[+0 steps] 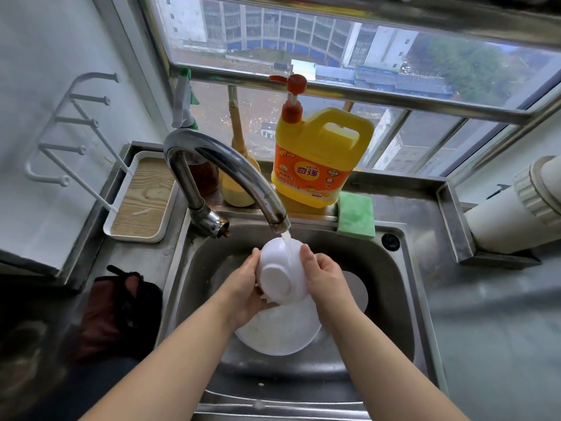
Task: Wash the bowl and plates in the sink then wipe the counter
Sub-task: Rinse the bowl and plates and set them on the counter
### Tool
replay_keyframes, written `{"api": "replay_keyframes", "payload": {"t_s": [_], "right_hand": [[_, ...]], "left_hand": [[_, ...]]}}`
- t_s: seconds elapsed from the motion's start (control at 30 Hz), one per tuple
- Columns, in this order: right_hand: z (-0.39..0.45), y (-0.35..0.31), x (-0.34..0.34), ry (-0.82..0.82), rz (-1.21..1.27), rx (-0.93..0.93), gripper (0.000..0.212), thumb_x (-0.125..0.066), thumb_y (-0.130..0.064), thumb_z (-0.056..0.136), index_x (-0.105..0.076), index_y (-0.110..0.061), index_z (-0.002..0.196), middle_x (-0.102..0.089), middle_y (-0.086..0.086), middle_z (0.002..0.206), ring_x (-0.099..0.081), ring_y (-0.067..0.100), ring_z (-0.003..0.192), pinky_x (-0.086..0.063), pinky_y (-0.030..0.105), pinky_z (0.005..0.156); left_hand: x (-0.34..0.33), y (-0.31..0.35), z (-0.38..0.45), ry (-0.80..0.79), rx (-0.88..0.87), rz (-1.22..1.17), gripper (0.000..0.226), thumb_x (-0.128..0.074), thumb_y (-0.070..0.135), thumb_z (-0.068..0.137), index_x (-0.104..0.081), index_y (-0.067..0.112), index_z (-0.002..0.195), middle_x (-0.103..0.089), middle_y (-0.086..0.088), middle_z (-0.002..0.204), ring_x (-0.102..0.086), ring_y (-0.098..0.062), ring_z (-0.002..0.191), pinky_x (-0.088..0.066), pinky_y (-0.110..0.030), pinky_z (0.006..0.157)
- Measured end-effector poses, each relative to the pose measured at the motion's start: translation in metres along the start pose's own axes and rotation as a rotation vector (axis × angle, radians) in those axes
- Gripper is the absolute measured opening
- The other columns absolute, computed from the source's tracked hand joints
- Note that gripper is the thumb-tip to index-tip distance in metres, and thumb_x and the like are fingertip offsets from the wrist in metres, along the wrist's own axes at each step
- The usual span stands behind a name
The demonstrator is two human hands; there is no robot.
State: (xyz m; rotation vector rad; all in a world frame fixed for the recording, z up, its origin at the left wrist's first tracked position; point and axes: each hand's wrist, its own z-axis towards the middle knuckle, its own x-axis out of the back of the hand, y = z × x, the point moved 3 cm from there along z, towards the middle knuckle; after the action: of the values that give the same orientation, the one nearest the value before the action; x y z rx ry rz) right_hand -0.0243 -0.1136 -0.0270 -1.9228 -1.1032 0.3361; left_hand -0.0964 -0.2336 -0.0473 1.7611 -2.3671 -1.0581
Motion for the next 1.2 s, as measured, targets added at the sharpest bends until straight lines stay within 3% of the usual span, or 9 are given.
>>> {"api": "replay_keyframes", "payload": {"t_s": [0.23,0.43,0.6,0.77,0.9,0.97,1.07,1.13,1.2], "right_hand": [[0.01,0.009,-0.015,-0.004,0.474,-0.474,0.041,-0.051,-0.045,0.094,-0.057,-0.009,0.113,-0.066,0.014,0.107,-0.062,0.033,0.098,-0.05,0.052,0.09],[0.009,0.015,-0.011,-0.02,0.672,-0.583,0.032,-0.061,-0.03,0.09,-0.064,-0.003,0.109,-0.07,0.018,0.097,-0.064,0.033,0.089,-0.052,0.047,0.067],[0.017,0.026,0.0,0.02,0.738,-0.571,0.044,-0.061,-0.042,0.089,-0.063,-0.006,0.114,-0.071,0.017,0.1,-0.067,0.031,0.089,-0.054,0.04,0.059],[0.021,0.016,0.023,0.029,0.546,-0.271,0.04,-0.052,-0.044,0.094,-0.065,-0.007,0.102,-0.073,0.014,0.09,-0.067,0.029,0.087,-0.055,0.047,0.079],[-0.003,-0.006,0.026,0.083,-0.3,0.195,0.024,-0.054,-0.039,0.093,-0.056,-0.016,0.089,-0.064,0.003,0.085,-0.062,0.021,0.082,-0.052,0.032,0.068],[-0.017,-0.001,0.013,0.035,-0.628,0.418,0.014,-0.053,-0.031,0.094,-0.055,-0.018,0.099,-0.064,0.002,0.086,-0.061,0.022,0.082,-0.048,0.032,0.066],[-0.034,0.022,-0.005,-0.036,-0.956,0.804,0.027,-0.059,-0.019,0.087,-0.056,-0.02,0.114,-0.07,0.002,0.088,-0.065,0.025,0.079,-0.049,0.032,0.06],[-0.032,0.033,0.003,-0.138,-1.076,1.033,0.03,-0.07,-0.022,0.075,-0.063,-0.021,0.104,-0.071,-0.004,0.082,-0.067,0.019,0.071,-0.053,0.028,0.059],[-0.025,0.036,0.021,-0.119,-1.257,1.22,0.028,-0.082,-0.035,0.064,-0.073,-0.024,0.088,-0.074,-0.009,0.086,-0.069,0.011,0.08,-0.056,0.027,0.076]], "left_hand": [[0.011,0.002,-0.008,0.05,-0.073,-0.019,0.035,-0.042,0.041,0.098,-0.063,0.019,0.116,-0.066,-0.009,0.108,-0.06,-0.024,0.099,-0.049,-0.035,0.074],[0.012,0.011,-0.012,0.031,-0.129,0.005,0.028,-0.048,0.023,0.098,-0.064,0.011,0.117,-0.067,-0.01,0.114,-0.062,-0.025,0.103,-0.052,-0.033,0.074],[-0.003,0.015,-0.009,-0.026,-0.139,0.075,0.029,-0.05,0.019,0.096,-0.062,0.009,0.121,-0.068,-0.01,0.116,-0.063,-0.025,0.106,-0.054,-0.031,0.075],[-0.015,0.006,-0.005,0.024,-0.07,0.116,0.034,-0.051,0.027,0.097,-0.054,0.018,0.129,-0.06,-0.009,0.126,-0.058,-0.028,0.113,-0.054,-0.042,0.086],[-0.026,-0.004,-0.011,-0.064,0.065,0.08,0.041,-0.051,0.05,0.091,-0.065,0.016,0.11,-0.066,-0.016,0.11,-0.064,-0.034,0.102,-0.054,-0.05,0.087],[-0.029,-0.008,-0.01,-0.098,0.109,0.105,0.053,-0.056,0.056,0.085,-0.063,0.01,0.111,-0.069,-0.016,0.1,-0.069,-0.029,0.088,-0.058,-0.045,0.079],[-0.029,-0.008,-0.01,0.005,0.083,0.234,0.031,-0.055,0.02,0.093,-0.055,0.008,0.122,-0.065,-0.014,0.079,-0.065,-0.02,0.06,-0.058,-0.04,0.063],[-0.016,-0.006,-0.008,0.06,0.061,0.322,0.049,-0.042,-0.007,0.084,-0.05,0.015,0.127,-0.062,-0.019,0.102,-0.066,-0.031,0.083,-0.059,-0.049,0.072],[-0.003,0.0,-0.01,0.017,0.064,0.405,0.057,-0.042,-0.011,0.08,-0.047,0.02,0.128,-0.056,-0.017,0.114,-0.063,-0.036,0.096,-0.059,-0.047,0.075]]}}
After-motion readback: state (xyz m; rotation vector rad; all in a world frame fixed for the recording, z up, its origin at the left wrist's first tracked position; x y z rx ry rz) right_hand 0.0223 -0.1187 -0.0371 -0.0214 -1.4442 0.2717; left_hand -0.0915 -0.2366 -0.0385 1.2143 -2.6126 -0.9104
